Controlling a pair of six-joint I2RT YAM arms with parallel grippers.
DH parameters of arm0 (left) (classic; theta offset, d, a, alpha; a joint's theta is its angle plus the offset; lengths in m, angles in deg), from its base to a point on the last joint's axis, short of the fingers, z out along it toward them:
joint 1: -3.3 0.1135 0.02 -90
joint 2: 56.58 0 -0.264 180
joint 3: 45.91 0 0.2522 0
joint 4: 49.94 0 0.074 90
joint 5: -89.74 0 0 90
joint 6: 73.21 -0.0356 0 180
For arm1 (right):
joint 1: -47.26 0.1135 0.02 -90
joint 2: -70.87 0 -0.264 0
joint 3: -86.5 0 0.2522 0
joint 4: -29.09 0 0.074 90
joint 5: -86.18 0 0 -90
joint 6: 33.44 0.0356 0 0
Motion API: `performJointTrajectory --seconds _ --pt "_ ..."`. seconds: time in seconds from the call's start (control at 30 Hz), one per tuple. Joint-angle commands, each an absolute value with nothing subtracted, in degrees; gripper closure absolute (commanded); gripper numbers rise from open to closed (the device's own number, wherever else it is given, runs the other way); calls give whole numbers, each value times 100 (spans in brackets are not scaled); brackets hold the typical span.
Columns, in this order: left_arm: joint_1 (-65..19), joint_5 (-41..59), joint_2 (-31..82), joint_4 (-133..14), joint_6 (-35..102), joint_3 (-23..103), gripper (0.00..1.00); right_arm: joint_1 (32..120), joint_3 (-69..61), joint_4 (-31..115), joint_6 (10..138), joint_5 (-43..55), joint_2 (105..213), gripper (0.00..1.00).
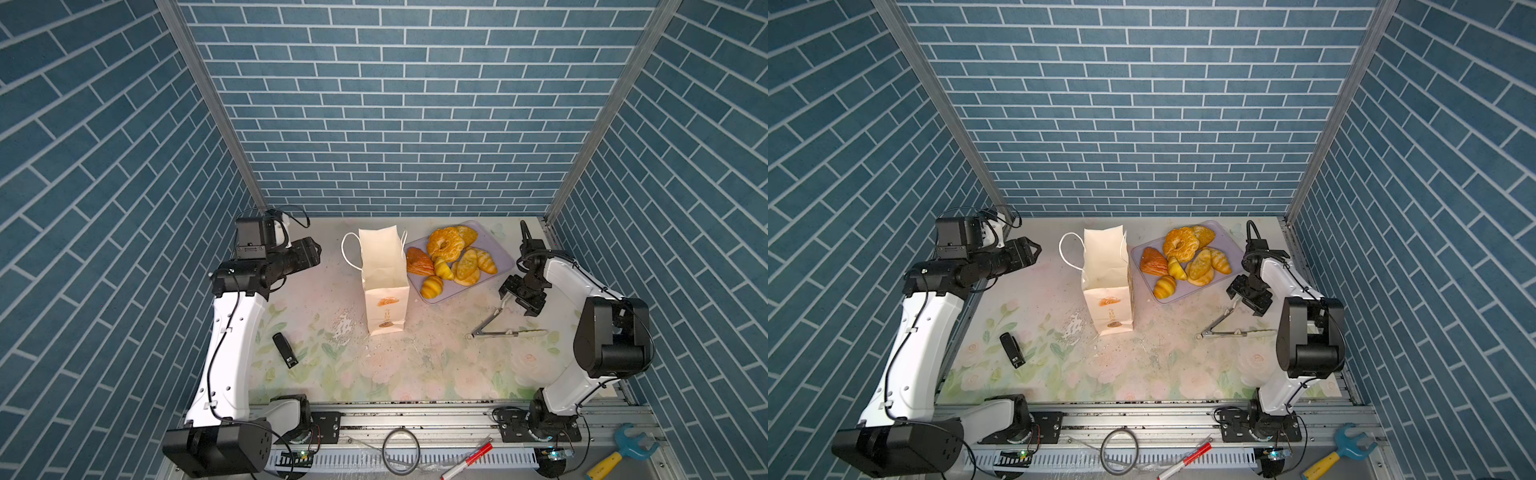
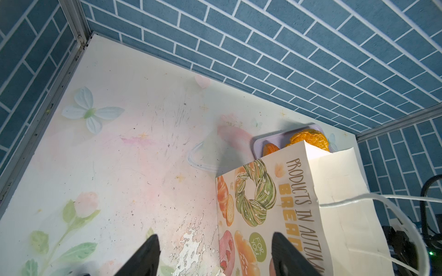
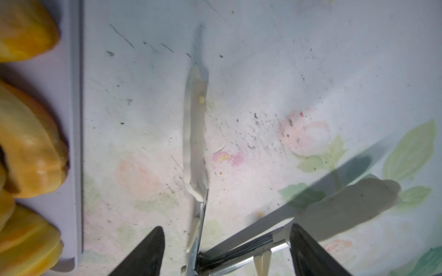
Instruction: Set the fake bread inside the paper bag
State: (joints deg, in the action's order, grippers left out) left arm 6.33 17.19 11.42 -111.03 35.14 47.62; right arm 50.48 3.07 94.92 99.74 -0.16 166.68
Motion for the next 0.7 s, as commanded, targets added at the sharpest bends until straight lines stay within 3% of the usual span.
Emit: performJointTrajectory --seconds 0.0,0.33,0.67 --pt "672 1789 1154 -11116 3451 4829 25 5116 302 9984 10606 70 16215 14" --pt "673 1977 1171 -11029 3553 4834 25 6396 1172 10066 13504 -559 15099 5" --pt "673 2034 1167 -11019 3578 4775 25 6784 1313 10018 14312 -692 15796 7"
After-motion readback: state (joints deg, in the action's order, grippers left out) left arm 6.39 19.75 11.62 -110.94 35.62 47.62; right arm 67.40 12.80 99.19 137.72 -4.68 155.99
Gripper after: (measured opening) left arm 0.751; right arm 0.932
